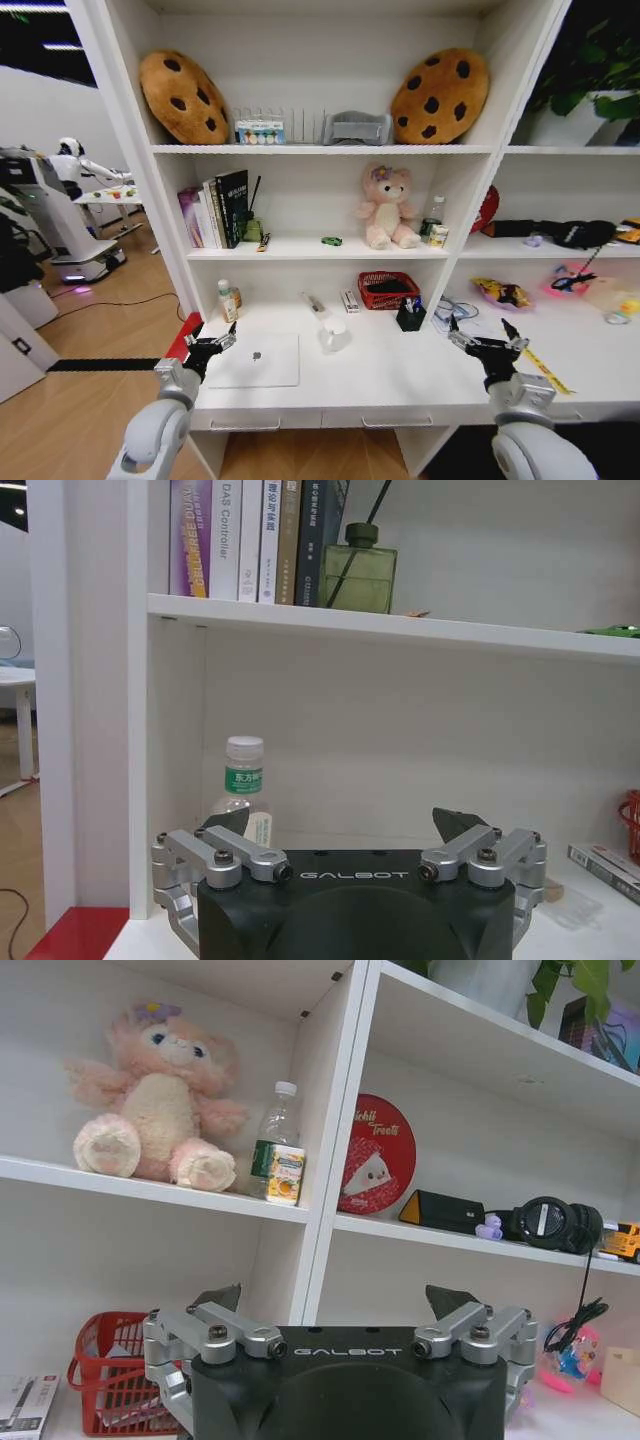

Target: Organize the objects on the table.

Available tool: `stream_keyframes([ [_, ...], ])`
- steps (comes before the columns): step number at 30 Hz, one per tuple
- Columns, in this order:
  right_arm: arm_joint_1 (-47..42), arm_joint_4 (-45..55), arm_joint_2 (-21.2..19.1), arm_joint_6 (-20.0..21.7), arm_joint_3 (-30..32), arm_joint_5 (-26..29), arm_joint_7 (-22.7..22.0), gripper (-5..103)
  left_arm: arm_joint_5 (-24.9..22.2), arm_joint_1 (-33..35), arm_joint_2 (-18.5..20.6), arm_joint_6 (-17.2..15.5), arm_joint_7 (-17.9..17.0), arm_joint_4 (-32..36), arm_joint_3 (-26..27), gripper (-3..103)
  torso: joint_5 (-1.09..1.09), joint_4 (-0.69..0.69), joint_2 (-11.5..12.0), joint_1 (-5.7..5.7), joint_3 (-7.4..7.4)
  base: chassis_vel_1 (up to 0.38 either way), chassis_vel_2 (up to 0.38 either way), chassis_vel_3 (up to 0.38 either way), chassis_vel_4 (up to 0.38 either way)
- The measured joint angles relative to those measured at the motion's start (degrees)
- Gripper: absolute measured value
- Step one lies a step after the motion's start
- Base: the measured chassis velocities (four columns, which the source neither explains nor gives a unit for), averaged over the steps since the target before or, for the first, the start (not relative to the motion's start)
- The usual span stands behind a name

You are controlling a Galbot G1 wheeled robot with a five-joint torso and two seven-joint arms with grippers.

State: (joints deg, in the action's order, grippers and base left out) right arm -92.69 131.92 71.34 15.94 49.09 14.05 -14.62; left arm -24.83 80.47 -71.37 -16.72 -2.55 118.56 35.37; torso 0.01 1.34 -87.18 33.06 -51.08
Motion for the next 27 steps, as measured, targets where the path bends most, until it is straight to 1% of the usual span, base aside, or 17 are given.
stream_keyframes([
  [9,0.0,0.0,0.0,0.0,0.0,0.0,0.0,100,0.0,0.0,0.0,0.0,0.0,0.0,0.0,100,-0.02,-0.02,0.0,0.00,0.00,0.000,0.000,0.000,0.000],
  [13,0.0,0.0,0.0,0.0,0.0,0.0,0.0,100,0.0,0.0,0.0,0.0,0.0,0.0,0.0,100,-0.02,-0.02,0.0,0.01,0.00,0.091,-0.058,-0.081,0.064],
  [27,0.0,0.0,0.0,0.0,0.0,0.0,0.0,100,0.0,0.0,0.0,0.0,0.0,0.0,0.0,100,-0.02,-0.03,0.0,-0.03,0.00,0.160,-0.161,-0.159,0.180],
])
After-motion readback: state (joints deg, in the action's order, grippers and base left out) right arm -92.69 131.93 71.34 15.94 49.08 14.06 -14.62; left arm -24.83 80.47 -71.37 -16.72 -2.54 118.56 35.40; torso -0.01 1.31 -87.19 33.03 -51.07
